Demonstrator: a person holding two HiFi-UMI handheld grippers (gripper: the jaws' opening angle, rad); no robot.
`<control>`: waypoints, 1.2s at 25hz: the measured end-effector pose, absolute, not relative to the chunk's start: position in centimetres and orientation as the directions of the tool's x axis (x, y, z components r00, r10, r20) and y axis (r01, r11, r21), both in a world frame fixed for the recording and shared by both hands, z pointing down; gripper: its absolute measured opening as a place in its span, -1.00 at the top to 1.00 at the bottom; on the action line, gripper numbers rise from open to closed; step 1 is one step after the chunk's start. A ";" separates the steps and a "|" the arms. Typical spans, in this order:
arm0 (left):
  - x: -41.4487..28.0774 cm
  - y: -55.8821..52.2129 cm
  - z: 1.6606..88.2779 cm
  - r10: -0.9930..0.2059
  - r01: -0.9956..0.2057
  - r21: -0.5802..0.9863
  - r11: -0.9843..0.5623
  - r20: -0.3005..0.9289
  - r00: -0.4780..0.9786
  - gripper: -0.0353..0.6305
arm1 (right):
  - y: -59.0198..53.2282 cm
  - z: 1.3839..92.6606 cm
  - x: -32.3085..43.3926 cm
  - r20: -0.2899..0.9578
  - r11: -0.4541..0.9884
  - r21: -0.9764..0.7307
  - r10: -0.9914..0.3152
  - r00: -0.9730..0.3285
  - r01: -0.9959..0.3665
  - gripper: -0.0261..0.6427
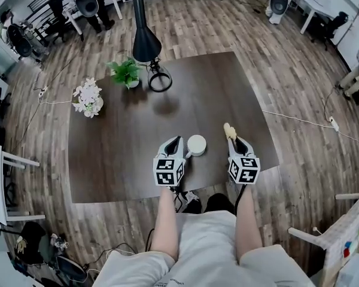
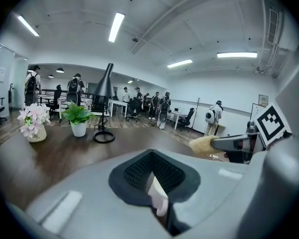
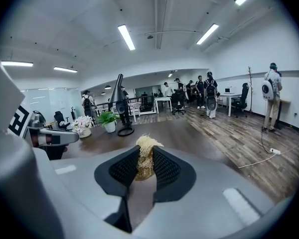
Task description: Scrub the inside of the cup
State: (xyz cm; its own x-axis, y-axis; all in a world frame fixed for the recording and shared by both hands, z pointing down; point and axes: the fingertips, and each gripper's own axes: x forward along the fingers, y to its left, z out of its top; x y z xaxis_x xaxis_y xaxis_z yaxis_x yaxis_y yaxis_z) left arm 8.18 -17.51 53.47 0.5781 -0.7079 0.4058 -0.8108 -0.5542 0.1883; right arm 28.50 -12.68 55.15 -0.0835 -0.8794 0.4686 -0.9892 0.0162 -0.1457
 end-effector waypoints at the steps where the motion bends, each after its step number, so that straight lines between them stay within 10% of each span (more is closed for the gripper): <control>1: 7.6 -17.8 53.7 -0.715 -0.817 0.191 -0.544 0.404 0.570 0.89 | -13.3 55.4 28.2 0.472 0.019 -0.150 -0.877 -0.089 -0.989 0.62; 13: 9.3 -12.1 64.9 -0.499 -0.633 0.112 -0.766 0.516 0.696 0.65 | -15.5 58.0 24.2 0.534 0.184 -0.197 -0.804 -0.263 -0.963 0.63; 30: 12.9 -13.2 66.6 -0.465 -0.585 0.044 -0.810 0.561 0.685 0.75 | -15.3 56.4 18.9 0.758 0.770 -0.182 -0.287 -0.586 -0.612 0.63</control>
State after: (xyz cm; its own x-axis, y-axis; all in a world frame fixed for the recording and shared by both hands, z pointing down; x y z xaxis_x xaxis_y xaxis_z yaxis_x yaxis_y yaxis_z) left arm 12.90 -13.16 66.56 0.6848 -0.4650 0.5611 -0.5855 -0.8095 0.0435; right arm 18.89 -15.34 56.37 -0.5860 -0.2869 0.7578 -0.6119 0.7698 -0.1817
